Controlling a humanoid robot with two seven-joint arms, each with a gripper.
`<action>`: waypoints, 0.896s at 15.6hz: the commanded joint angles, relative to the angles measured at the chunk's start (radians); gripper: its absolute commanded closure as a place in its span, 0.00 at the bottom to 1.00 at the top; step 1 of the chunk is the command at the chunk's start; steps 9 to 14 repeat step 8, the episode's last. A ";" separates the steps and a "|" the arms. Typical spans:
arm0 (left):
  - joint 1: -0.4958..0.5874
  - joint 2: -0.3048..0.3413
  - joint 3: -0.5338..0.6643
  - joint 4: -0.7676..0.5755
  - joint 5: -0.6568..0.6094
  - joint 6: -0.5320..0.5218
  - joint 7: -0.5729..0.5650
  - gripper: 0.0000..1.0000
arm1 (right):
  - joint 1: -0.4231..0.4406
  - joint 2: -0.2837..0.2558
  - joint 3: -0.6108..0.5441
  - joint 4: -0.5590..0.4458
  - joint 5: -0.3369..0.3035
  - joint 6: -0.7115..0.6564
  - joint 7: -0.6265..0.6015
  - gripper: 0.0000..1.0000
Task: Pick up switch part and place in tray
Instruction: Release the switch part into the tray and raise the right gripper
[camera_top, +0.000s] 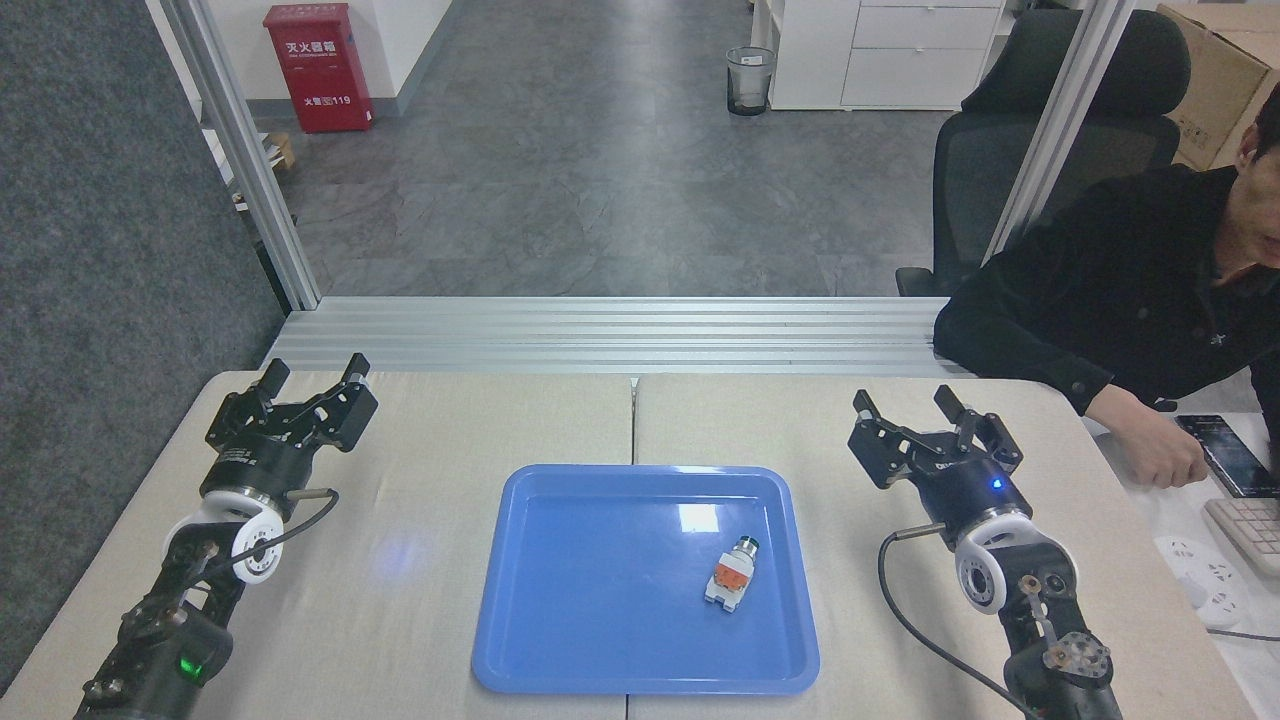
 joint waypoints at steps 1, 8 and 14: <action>0.000 0.000 0.000 0.000 0.000 0.001 -0.001 0.00 | -0.002 -0.065 -0.108 0.014 -0.024 0.001 0.001 0.00; 0.000 0.000 0.000 0.000 0.000 0.001 -0.001 0.00 | 0.004 -0.071 -0.107 0.004 -0.031 -0.005 0.001 0.00; 0.000 0.000 0.000 0.000 0.000 0.001 -0.001 0.00 | 0.004 -0.071 -0.107 0.004 -0.031 -0.005 0.001 0.00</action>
